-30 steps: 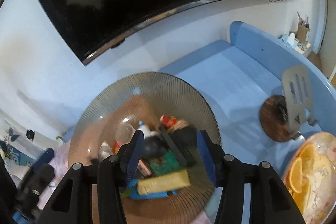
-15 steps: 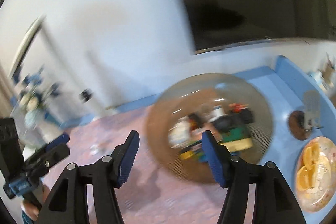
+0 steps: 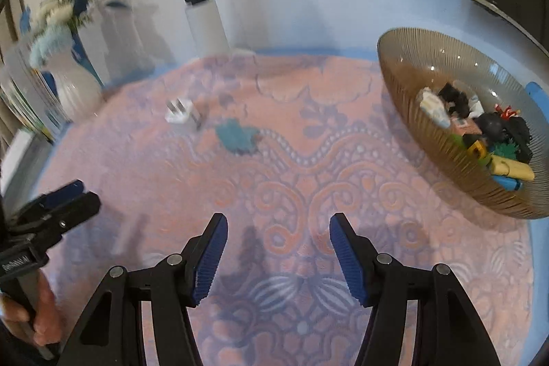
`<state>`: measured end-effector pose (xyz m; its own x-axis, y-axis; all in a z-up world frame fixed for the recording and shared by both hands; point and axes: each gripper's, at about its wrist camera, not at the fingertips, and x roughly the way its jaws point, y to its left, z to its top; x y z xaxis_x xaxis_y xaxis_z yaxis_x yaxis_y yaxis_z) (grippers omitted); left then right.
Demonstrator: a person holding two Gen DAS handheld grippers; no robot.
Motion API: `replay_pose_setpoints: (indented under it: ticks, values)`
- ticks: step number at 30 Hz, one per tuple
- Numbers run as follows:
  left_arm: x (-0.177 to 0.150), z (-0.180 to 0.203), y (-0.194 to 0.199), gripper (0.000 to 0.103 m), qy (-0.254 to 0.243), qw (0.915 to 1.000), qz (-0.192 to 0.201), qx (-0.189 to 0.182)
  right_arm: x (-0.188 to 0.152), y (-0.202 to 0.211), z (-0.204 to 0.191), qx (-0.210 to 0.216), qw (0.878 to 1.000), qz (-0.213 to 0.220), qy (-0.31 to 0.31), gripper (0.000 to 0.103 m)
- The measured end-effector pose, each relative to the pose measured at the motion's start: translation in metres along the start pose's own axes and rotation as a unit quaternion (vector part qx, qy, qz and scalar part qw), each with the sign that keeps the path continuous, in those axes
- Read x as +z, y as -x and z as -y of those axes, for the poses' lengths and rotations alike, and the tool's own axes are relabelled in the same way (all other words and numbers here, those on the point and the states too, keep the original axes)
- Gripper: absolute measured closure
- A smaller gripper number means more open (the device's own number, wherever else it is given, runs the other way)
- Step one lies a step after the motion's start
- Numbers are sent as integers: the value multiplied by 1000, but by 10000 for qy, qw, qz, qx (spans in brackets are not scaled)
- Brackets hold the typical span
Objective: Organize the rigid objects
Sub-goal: 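Return both tools toward the plug and blue toy on the table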
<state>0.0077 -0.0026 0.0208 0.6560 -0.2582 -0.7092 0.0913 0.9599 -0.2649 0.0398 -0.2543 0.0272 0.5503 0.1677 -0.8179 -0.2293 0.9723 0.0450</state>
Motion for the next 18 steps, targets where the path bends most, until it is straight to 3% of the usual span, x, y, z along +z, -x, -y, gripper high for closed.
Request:
replay_pose_setpoints:
  ticks: [2,4,6,8,18]
  values:
    - [-2,1,-11,17,52,9995,-288,122,-7,-9,3,-20,10000,3,-3,43]
    - [-1,7,-7,17,-148,9996,-154,165,-9,-14,3,-98,10000,-6,-1,42]
    - [-2,14,-8,17,-328,9990,-171,267,-7,-12,0,-194,9997,112,89,35]
    - [-4,17,-10,17,-422,9983,-181,346,-8,-18,-3,-342,9993,-32,173,34]
    - [-10,26,-17,16,-670,9958,-299,554,-12,-14,-15,-760,9960,84,454,20]
